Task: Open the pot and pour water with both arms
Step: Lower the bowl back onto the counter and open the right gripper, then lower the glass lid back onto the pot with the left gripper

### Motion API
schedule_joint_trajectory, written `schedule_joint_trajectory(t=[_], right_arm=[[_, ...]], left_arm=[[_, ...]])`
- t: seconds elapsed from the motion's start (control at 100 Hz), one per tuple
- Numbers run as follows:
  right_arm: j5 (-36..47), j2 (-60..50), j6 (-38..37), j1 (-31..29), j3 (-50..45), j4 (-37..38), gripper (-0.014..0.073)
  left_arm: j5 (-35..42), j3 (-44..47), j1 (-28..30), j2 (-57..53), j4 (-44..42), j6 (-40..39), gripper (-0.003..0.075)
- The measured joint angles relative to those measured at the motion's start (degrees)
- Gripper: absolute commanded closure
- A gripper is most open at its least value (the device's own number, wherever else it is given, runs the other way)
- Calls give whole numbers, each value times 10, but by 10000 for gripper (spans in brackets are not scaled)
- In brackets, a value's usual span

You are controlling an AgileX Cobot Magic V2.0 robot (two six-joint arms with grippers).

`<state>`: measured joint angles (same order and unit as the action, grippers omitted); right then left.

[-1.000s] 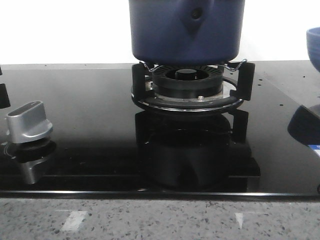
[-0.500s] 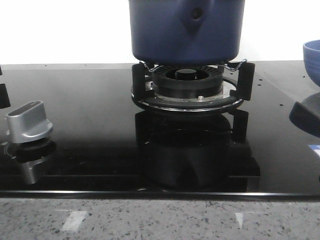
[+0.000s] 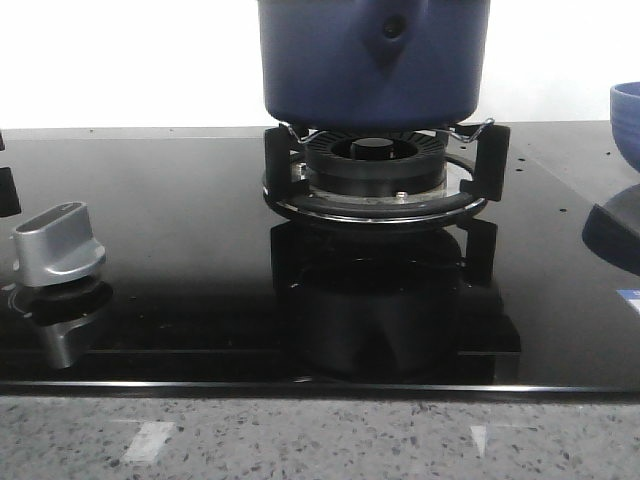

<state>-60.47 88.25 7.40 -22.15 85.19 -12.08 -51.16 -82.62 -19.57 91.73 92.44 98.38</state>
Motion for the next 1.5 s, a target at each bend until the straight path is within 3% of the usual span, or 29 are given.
schedule_joint_trajectory(t=[0.46,1.5], right_arm=[[-24,-74,5,0,16,-23,211],[-33,-74,11,0,16,-37,211]], left_arm=[[41,-30,-52,94,4,21,447],[54,-38,-50,109,-65,-5,446]])
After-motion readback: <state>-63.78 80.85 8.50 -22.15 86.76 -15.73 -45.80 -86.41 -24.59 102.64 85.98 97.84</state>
